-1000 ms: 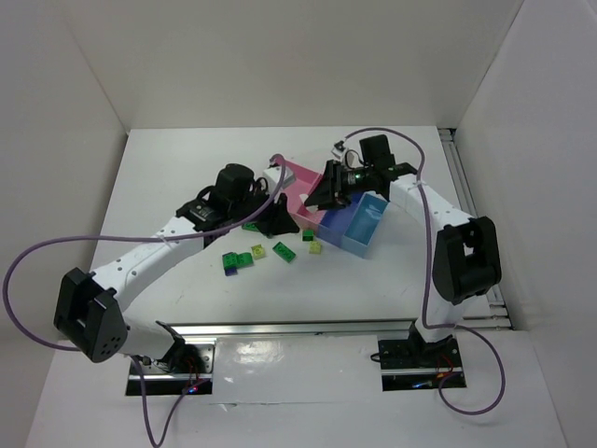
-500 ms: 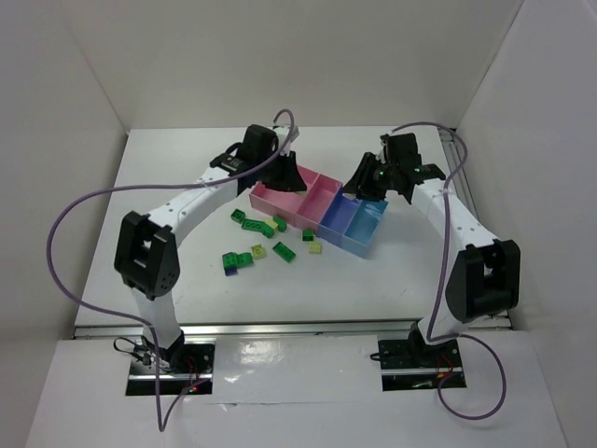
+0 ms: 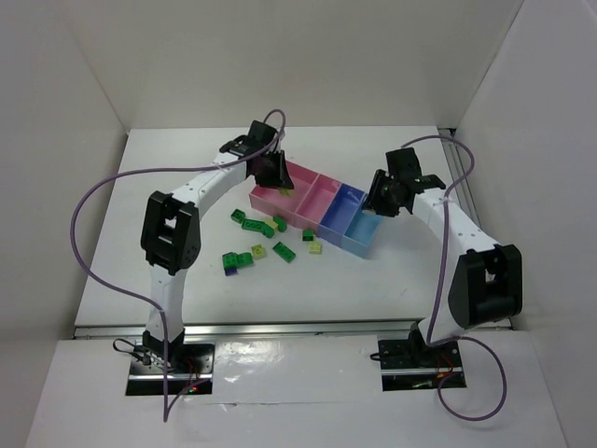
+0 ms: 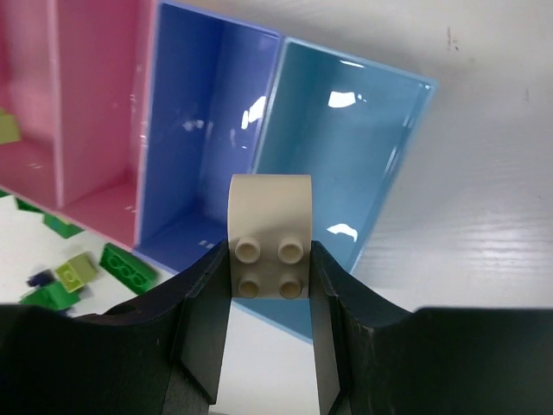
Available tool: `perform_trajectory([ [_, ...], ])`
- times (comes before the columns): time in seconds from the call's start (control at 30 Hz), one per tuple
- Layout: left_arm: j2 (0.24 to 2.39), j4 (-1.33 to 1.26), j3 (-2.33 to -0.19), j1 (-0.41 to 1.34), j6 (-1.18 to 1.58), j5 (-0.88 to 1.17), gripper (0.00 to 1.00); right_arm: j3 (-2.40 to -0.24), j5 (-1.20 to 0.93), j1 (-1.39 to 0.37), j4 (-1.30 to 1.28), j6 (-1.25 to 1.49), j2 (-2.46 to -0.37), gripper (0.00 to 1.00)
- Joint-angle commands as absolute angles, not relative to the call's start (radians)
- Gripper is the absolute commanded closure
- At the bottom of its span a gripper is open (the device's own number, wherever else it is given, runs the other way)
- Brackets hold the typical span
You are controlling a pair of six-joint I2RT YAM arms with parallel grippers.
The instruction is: Sort the legos into containers by color
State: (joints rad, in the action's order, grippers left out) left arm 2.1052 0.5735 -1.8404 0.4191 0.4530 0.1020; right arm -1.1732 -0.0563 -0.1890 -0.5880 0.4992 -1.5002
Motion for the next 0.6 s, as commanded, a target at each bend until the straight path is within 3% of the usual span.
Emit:
perform_trajectory([
  [0.0,2.114,0.591,-1.897,0.426,0.472,0.08,0.97,-1.144,-0.006,-0.184,-0.592,0.474,-1.515,0.63],
  [0.17,2.134,0.6,-1.898,0.417,0.472,0.071,0.95,-1.135,-0.006,-0.184,-0.583,0.465,-1.546,0.49],
  [0.27,2.143,0.609,-1.916,0.417,0.463,0.084,0.67,-1.135,-0.006,-0.184,-0.583,0.456,-1.546,0.37],
  [0.3,2.143,0.62,-1.916,0.417,0.463,0.095,0.45,-1.135,-0.006,-0.184,-0.583,0.456,-1.546,0.31],
  [0.33,2.143,0.62,-1.928,0.417,0.453,0.095,0.39,-1.144,-0.006,-0.184,-0.583,0.446,-1.555,0.25],
  [0.4,2.131,0.629,-1.937,0.417,0.443,0.095,0.26,-1.166,-0.006,-0.184,-0.595,0.437,-1.555,0.23],
  [0.57,2.05,0.652,-1.947,0.417,0.434,0.026,0.26,-1.21,0.015,-0.204,-0.607,0.437,-1.553,0.23],
])
